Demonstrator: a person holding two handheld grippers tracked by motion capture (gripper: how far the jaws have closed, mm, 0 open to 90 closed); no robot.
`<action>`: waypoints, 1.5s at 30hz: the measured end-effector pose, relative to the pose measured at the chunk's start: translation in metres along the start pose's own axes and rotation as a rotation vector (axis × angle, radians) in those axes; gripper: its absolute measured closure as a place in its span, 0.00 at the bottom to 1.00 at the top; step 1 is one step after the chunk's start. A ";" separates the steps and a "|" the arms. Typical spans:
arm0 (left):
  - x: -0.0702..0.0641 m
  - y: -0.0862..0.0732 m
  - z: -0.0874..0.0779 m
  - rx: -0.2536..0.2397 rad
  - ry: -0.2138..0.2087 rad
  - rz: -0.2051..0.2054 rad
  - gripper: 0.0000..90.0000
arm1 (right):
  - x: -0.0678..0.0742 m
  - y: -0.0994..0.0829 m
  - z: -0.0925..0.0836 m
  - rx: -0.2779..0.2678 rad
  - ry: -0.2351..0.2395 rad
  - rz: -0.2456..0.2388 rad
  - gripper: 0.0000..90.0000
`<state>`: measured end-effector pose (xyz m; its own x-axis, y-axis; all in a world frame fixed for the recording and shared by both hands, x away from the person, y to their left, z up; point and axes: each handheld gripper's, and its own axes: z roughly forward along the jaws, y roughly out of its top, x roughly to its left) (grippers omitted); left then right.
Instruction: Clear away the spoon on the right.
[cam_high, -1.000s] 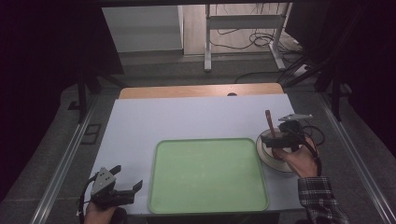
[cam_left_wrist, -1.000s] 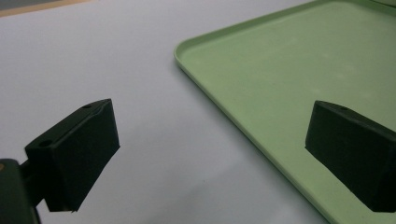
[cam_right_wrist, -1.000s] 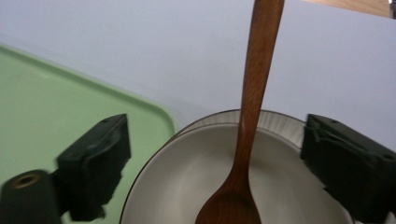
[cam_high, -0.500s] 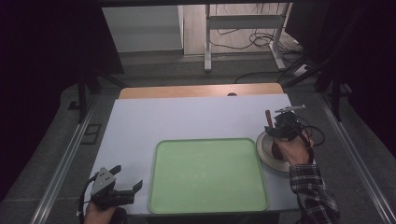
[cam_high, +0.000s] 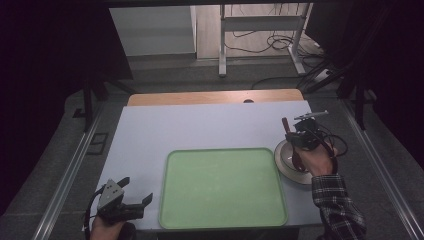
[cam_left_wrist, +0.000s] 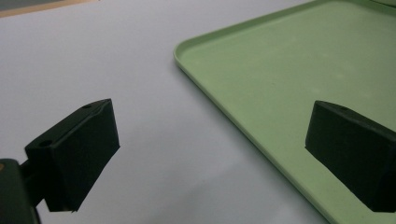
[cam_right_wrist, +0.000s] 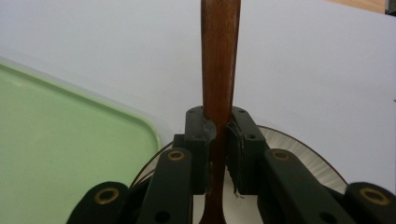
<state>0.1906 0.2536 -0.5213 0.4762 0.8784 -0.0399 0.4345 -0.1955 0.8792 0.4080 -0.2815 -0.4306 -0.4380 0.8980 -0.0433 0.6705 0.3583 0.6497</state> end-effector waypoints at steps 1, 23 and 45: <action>0.000 0.000 0.000 0.000 0.000 0.000 0.03 | 0.000 0.001 -0.002 -0.005 0.001 -0.006 0.88; 0.000 0.000 0.000 0.001 0.003 0.003 0.03 | 0.006 0.013 -0.062 -0.039 0.061 -0.047 0.88; -0.001 0.000 0.000 0.002 0.004 0.008 0.03 | 0.055 0.003 -0.081 0.071 0.174 -0.148 0.88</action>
<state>0.1905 0.2528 -0.5212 0.4761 0.8788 -0.0313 0.4323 -0.2030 0.8786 0.3379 -0.2517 -0.3696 -0.6269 0.7791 0.0016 0.6293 0.5052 0.5905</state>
